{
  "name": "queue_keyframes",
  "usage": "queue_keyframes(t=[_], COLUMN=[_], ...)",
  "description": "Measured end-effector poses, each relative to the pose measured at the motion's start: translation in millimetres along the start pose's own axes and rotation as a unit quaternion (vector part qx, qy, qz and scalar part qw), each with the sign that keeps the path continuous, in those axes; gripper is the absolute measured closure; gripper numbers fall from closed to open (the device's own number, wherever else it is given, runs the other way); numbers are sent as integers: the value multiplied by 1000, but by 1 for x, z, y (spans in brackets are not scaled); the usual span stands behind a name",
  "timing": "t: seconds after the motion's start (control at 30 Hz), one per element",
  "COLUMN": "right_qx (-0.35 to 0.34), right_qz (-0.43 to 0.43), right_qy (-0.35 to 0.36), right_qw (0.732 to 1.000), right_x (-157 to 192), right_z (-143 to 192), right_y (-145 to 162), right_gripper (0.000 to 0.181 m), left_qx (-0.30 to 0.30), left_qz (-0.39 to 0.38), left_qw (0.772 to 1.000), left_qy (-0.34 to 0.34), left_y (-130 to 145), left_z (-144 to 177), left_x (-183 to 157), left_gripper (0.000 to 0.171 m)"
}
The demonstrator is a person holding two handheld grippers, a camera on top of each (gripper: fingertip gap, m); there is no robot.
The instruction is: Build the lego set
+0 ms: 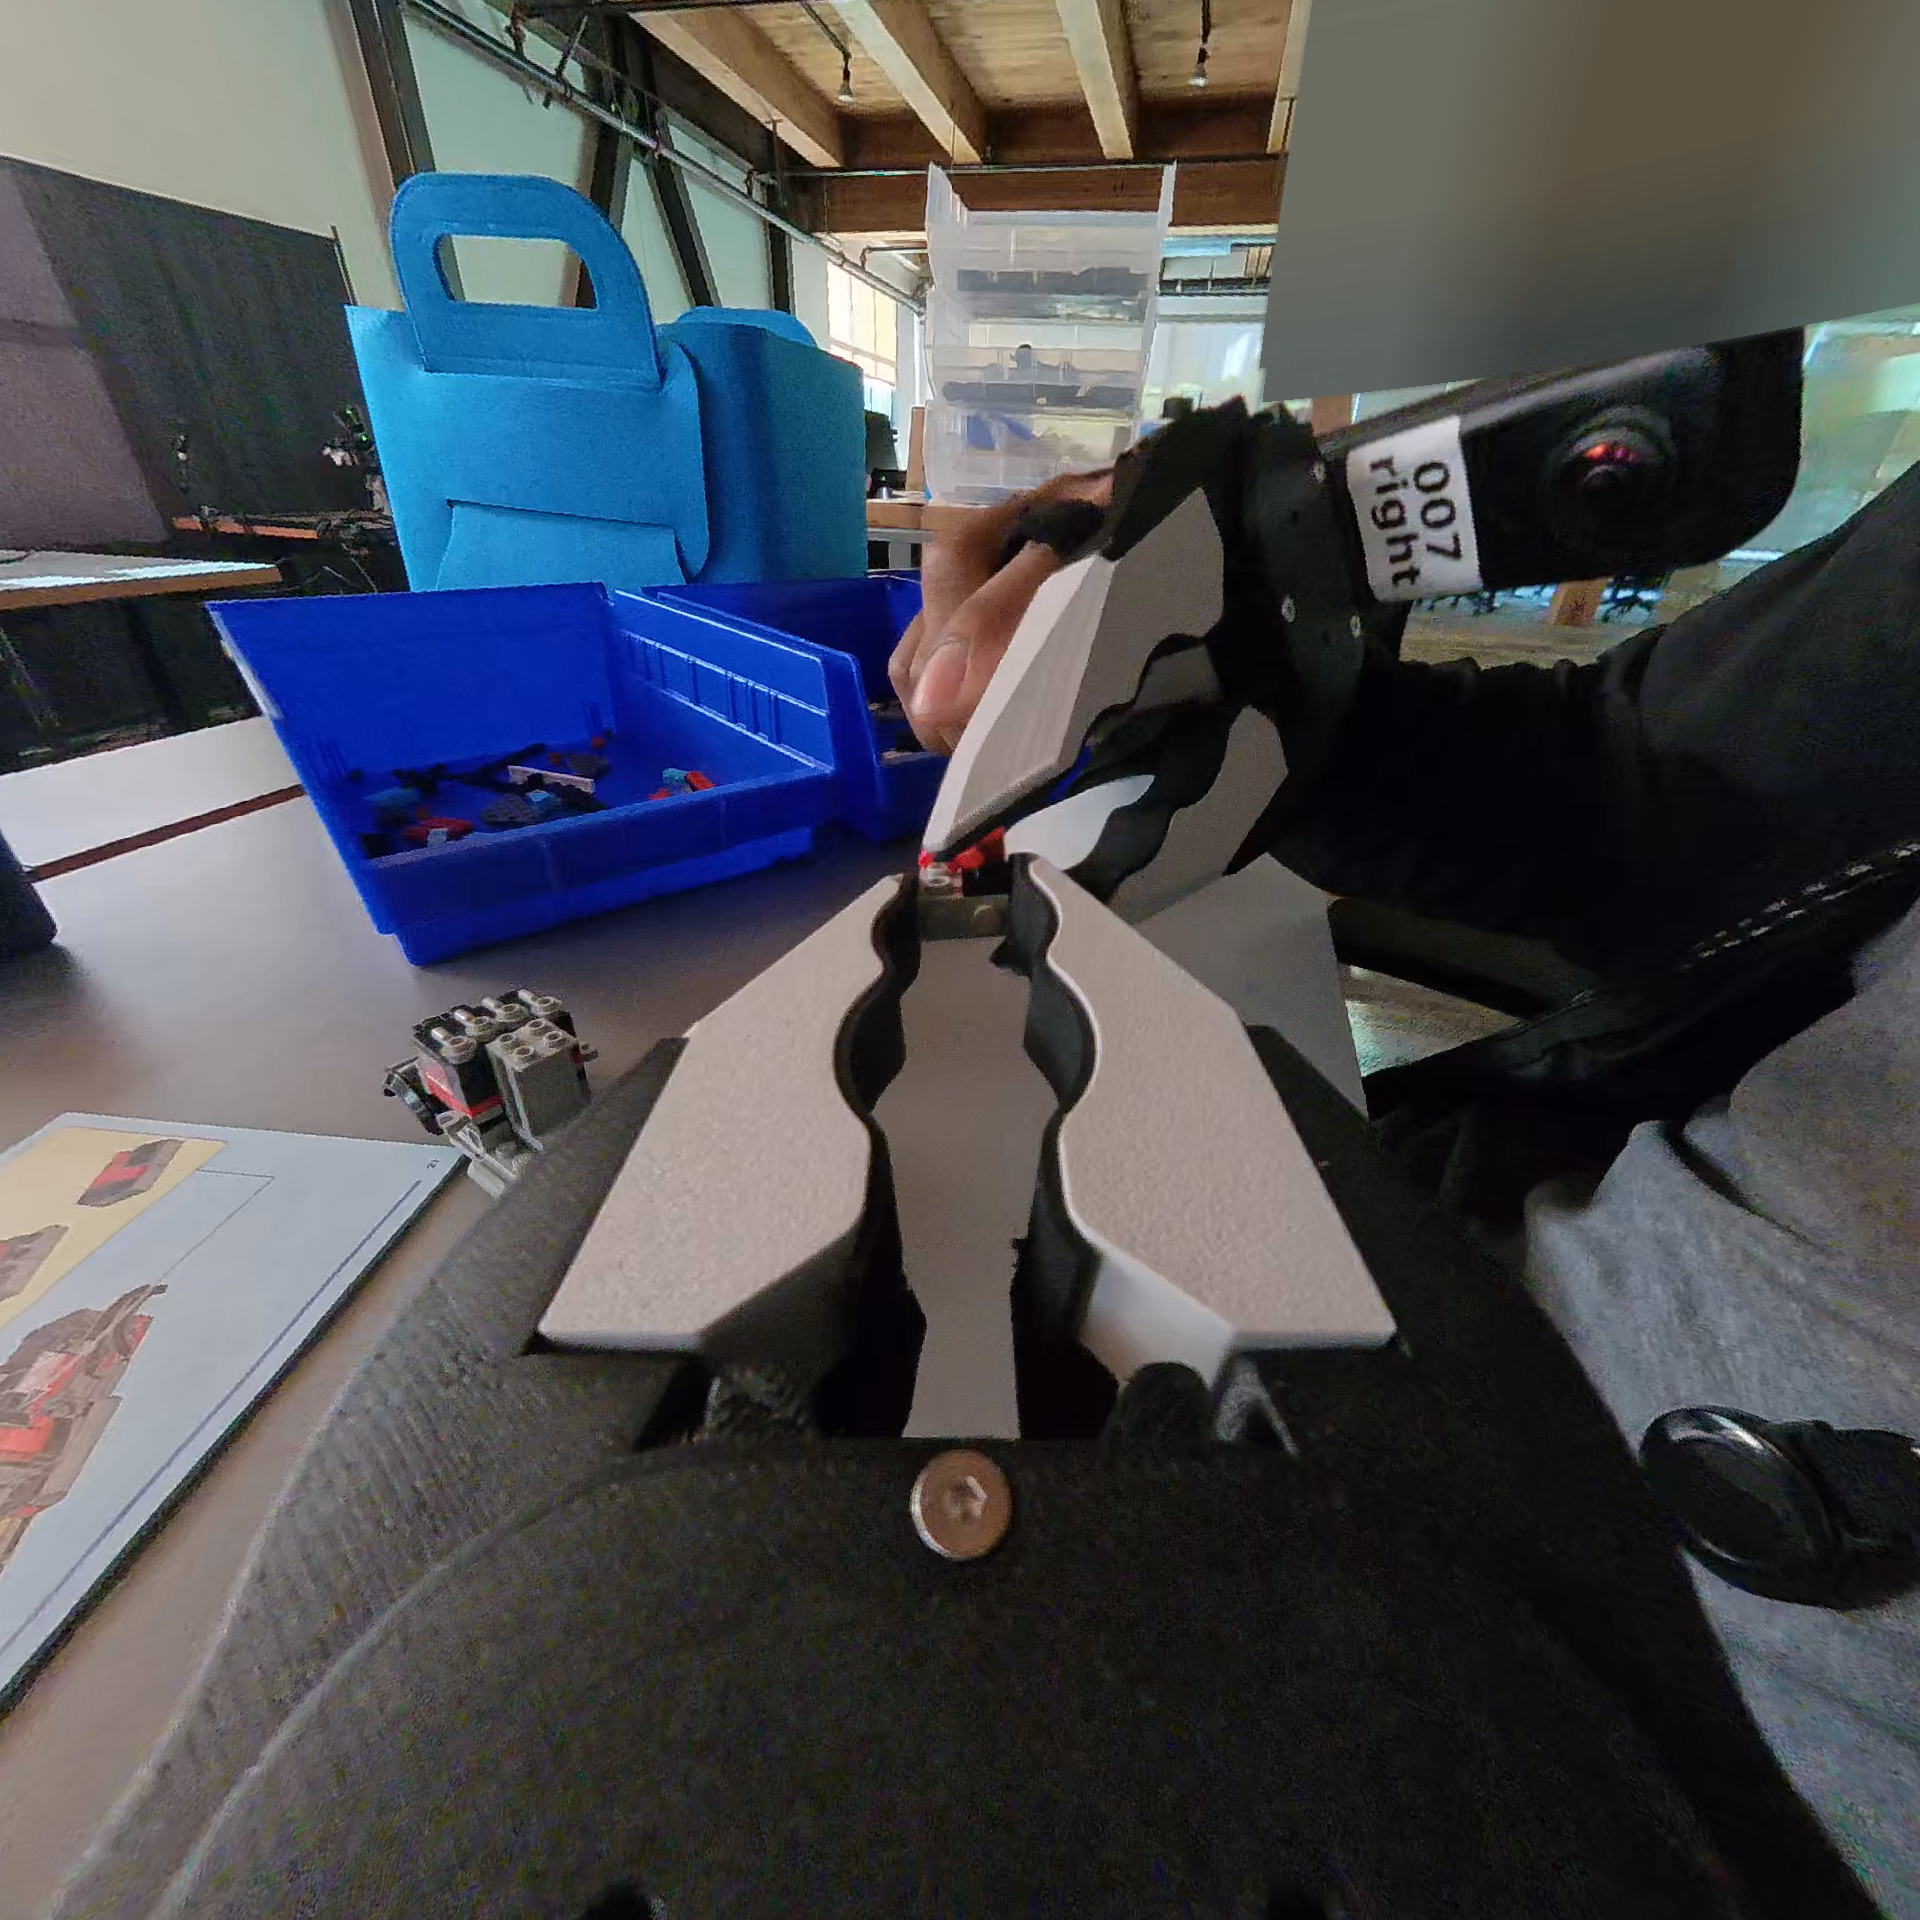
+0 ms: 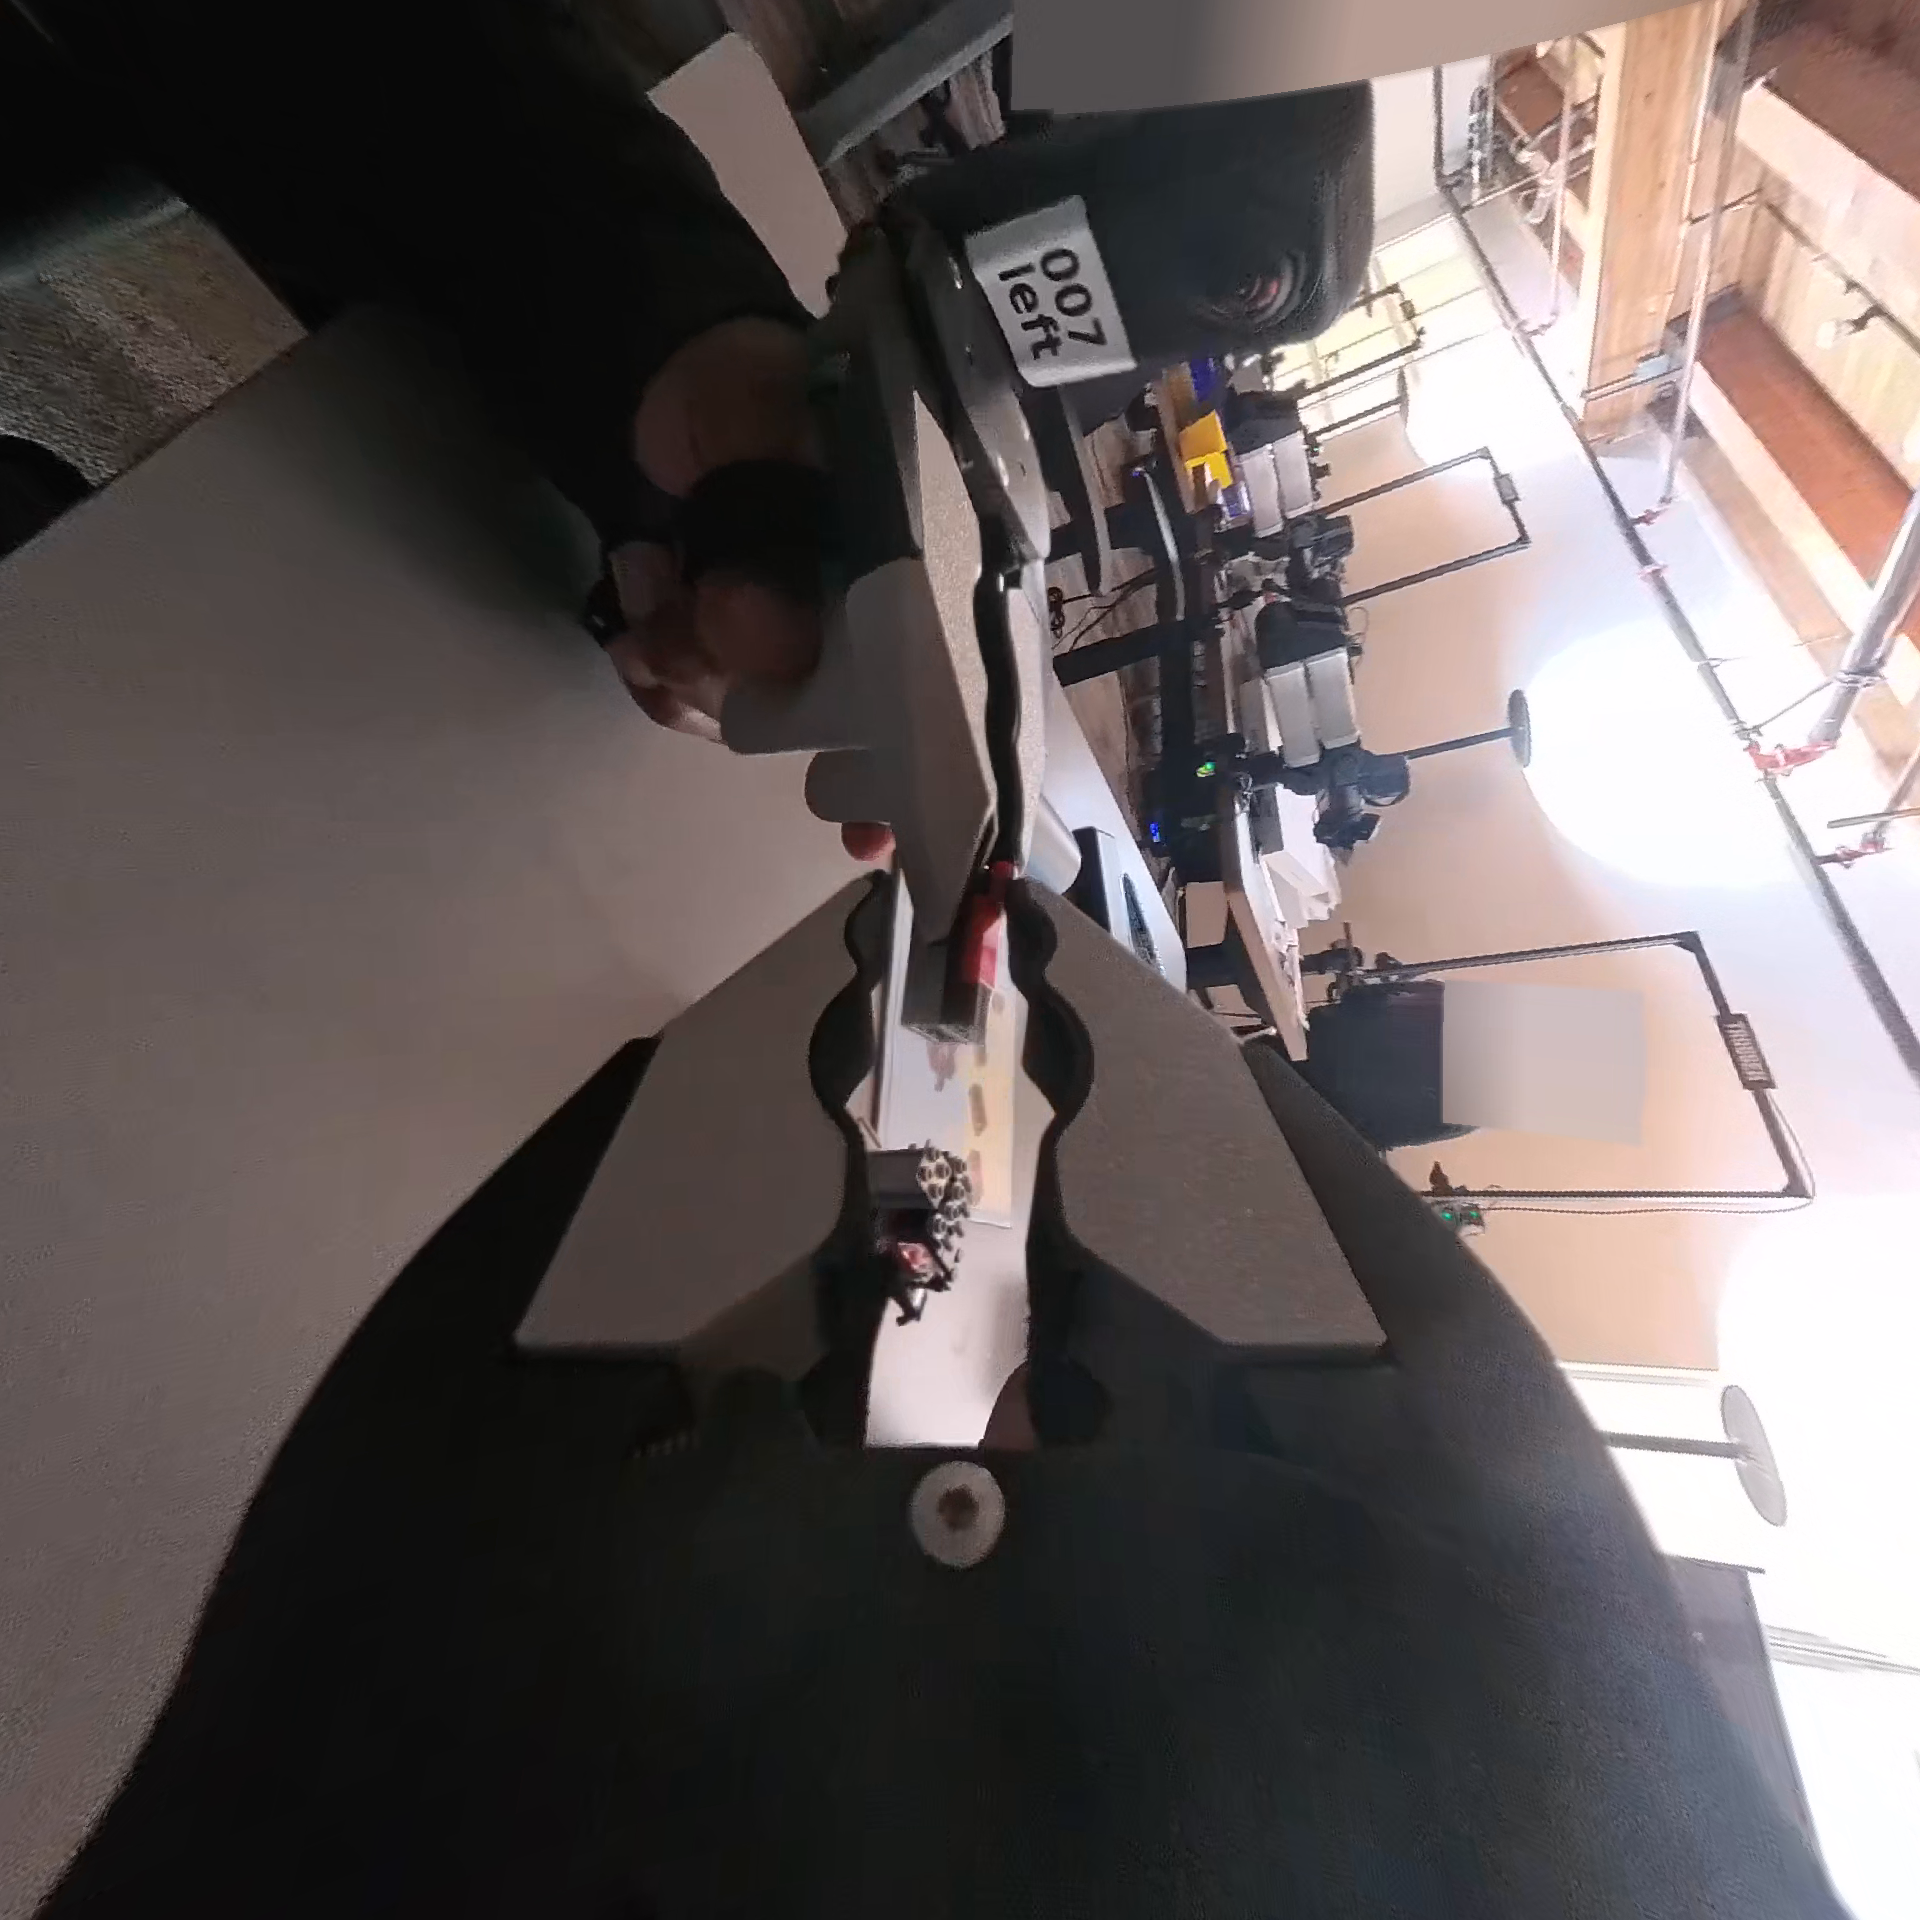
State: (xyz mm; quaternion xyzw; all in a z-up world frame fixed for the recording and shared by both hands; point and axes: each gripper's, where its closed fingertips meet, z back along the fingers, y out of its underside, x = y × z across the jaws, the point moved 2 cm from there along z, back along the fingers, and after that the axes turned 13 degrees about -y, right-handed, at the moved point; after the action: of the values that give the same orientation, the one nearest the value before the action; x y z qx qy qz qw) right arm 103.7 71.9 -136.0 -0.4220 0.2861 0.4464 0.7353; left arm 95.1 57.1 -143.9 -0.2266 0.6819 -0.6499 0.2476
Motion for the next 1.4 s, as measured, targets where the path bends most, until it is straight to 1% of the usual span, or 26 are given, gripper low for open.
queue_keyframes(t=[0.27,0.67,0.9,1.4], right_qx=[-16,-15,-6,-22], right_qz=[-3,7,20,-6], right_qy=[13,30,56,45], right_qw=[1000,999,998,999], right_x=[-4,-8,-11,-11], right_z=[0,-1,-5,-5], right_y=[-4,-6,-6,-8], right_gripper=[163,165,165,165], left_qx=[-7,-12,-11,-6], left_qz=[30,66,111,146], left_qw=[999,997,993,987], left_qy=[19,32,45,73], left_y=[-3,-6,-7,-7], left_z=[2,5,7,9], left_x=[-1,1,5,3], left_gripper=[154,155,155,155])
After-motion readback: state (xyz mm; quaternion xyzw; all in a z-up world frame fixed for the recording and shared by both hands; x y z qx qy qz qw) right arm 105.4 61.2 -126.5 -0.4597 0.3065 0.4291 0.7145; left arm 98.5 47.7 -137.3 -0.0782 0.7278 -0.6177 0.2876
